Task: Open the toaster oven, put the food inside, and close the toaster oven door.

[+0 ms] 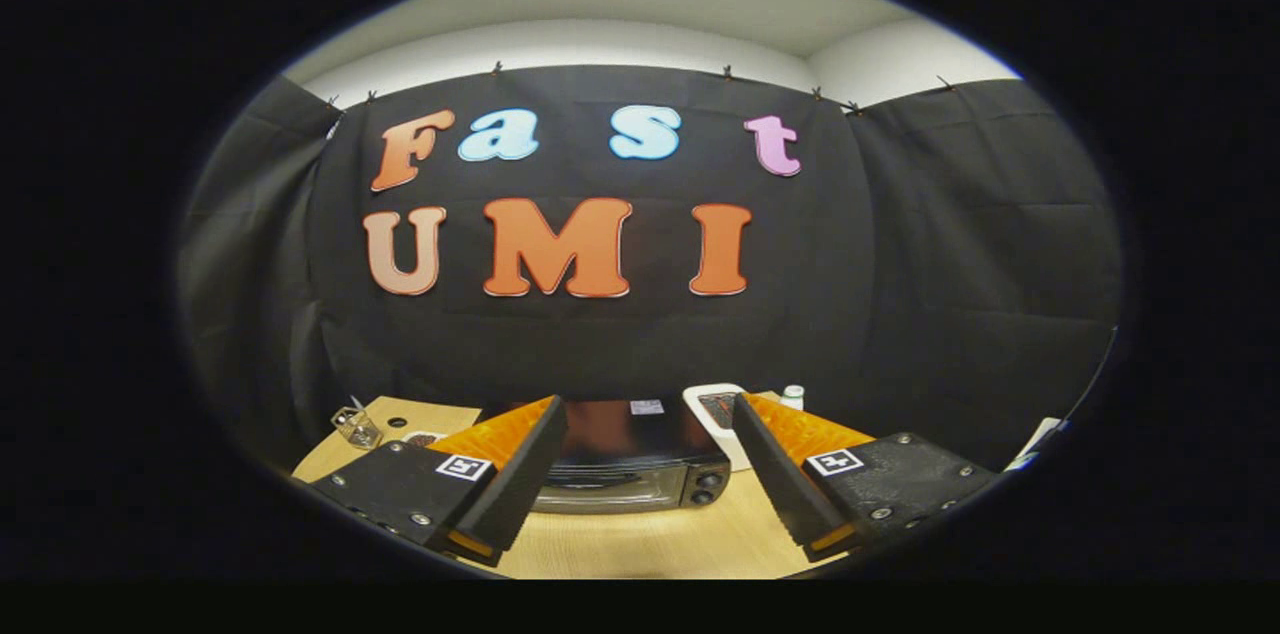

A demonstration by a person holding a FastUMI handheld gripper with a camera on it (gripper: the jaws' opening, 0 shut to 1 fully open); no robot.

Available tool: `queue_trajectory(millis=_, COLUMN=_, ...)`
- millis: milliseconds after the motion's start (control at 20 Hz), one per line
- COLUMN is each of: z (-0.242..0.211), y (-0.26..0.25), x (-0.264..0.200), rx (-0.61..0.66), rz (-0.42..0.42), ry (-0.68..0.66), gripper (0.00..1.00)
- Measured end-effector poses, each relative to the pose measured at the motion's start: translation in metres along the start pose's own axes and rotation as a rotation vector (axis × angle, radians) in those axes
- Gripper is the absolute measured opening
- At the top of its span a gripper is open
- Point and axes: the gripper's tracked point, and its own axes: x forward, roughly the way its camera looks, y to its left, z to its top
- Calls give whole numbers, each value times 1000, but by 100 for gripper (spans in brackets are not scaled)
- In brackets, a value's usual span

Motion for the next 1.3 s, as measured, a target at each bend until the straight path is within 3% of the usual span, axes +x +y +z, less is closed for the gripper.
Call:
queue_trajectory(millis=350, z=-48, y=28, x=52, rx=-54, rz=46, ry=132, gripper=99)
queue_trajectory(millis=850, z=-154, y=60, x=117, rx=-156, rz=132, ry=435, gripper=100)
queue_trajectory(millis=1300, z=-183, y=72, x=133, rx=-114, rz=181, ry=526, gripper=100)
